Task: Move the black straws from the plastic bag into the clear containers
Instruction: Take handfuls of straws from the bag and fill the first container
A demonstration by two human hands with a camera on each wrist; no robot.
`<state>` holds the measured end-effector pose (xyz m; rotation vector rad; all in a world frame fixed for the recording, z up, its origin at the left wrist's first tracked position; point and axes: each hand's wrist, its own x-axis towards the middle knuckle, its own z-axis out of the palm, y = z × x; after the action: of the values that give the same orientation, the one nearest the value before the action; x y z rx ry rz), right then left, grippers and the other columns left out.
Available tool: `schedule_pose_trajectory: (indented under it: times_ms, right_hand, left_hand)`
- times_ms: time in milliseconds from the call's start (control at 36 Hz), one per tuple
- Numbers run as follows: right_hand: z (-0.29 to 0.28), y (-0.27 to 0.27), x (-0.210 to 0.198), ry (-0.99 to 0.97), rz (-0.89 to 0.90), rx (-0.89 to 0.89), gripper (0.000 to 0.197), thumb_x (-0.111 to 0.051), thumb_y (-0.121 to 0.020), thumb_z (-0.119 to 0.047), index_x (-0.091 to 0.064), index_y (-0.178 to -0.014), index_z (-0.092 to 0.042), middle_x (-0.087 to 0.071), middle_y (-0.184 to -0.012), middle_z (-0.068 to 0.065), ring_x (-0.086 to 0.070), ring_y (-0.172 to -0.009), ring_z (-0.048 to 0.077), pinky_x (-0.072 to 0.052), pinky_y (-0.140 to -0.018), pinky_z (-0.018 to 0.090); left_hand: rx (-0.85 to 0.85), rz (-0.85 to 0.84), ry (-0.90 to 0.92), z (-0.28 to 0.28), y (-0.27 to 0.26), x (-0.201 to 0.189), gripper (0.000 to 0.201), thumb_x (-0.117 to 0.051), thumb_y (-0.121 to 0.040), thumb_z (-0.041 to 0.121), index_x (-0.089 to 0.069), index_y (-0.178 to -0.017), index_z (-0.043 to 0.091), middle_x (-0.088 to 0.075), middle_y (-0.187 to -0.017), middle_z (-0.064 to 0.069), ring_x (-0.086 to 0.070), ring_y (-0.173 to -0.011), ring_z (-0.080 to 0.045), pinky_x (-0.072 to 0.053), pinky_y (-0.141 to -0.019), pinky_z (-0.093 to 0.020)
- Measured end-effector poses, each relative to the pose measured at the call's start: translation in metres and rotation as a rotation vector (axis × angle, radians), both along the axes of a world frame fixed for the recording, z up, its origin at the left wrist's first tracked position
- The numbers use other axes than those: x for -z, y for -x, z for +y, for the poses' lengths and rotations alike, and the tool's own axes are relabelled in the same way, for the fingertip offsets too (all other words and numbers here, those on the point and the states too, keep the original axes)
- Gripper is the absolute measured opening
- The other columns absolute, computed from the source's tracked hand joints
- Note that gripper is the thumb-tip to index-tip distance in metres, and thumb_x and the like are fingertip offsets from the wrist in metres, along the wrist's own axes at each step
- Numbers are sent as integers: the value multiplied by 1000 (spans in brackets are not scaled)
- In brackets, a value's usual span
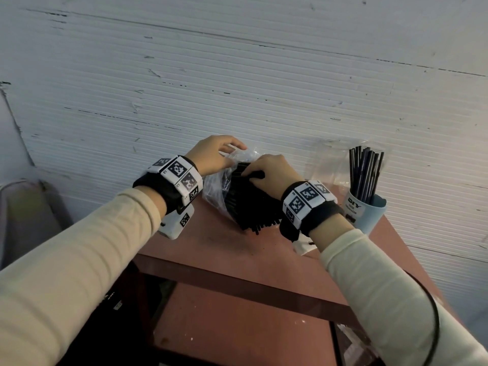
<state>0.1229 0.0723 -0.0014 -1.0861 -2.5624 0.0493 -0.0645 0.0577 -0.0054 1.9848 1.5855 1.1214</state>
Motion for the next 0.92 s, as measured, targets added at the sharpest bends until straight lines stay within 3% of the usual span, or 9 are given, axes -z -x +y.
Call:
schedule_pose_trajectory:
  times_ms: [222, 333, 444, 555, 639, 722, 805, 917]
  right_hand:
    - [1, -16, 1, 86, 57, -22, 25, -67, -89, -25, -71, -114, -23, -66, -117, -1, -54, -112, 14, -28, -88, 11]
    - [1, -14, 5, 60, 60, -13, 22, -64, -90, -19, -72, -111, -21, -67, -113, 2, -56, -108, 17, -29, -85, 10]
    - [1, -19, 5, 81, 163, 2, 19, -67, -85, -14, -76, -101, -21, -71, -102, 0, -60, -94, 12, -32, -78, 2]
    - [-1, -37, 1, 142, 267, -1, 18, -70, -83, -12, -77, -96, -22, -71, -90, -6, -58, -74, 1, -39, -69, -1]
    - [-5, -52, -3, 169, 316, -8, 18, -71, -82, -10, -77, -95, -21, -68, -84, -12, -59, -67, -8, -43, -67, 2]
    - [-8, -65, -4, 183, 328, -18, 19, -71, -82, -9, -77, -96, -19, -65, -79, -17, -58, -64, -14, -45, -68, 4]
    - [-13, -76, -5, 188, 320, -14, 20, -72, -82, -11, -77, -98, -21, -66, -80, -15, -60, -69, -8, -45, -70, 7]
    - [-22, -90, -7, 193, 328, -20, 21, -73, -81, -13, -77, -97, -26, -72, -87, -4, -66, -79, 10, -53, -74, 22]
  left_hand:
    - [9, 42, 2, -3, -6, 4, 36, -62, -90, 4, -65, -119, 26, -62, -127, 7, -55, -120, -10, -45, -102, -31]
    - [-2, 39, 10, -2, -9, 4, 37, -60, -91, 3, -65, -120, 25, -62, -127, 7, -55, -121, -10, -44, -101, -29]
    - [2, 55, 2, -5, -9, 5, 35, -62, -91, 7, -65, -120, 27, -61, -125, 10, -55, -119, -9, -45, -103, -31]
    - [-43, 101, -31, -7, -6, 9, 38, -69, -84, 13, -65, -117, 32, -59, -125, 2, -54, -120, -14, -46, -101, -39]
    - [-74, 174, -210, -12, -16, 9, 34, -69, -81, 13, -64, -114, 22, -54, -121, 1, -47, -113, -9, -39, -96, -26]
    - [43, 225, -364, -21, -35, 6, 35, -72, -80, 15, -62, -113, 18, -53, -116, 2, -47, -104, -6, -34, -92, -14]
    - [153, 323, -291, -23, -52, 7, 55, -81, -75, 27, -57, -124, 17, -51, -120, 6, -47, -109, -4, -36, -96, -14]
    - [130, 529, -123, -11, -67, 9, 80, -82, -68, 49, -47, -133, 20, -52, -129, 5, -49, -117, -11, -40, -102, -30]
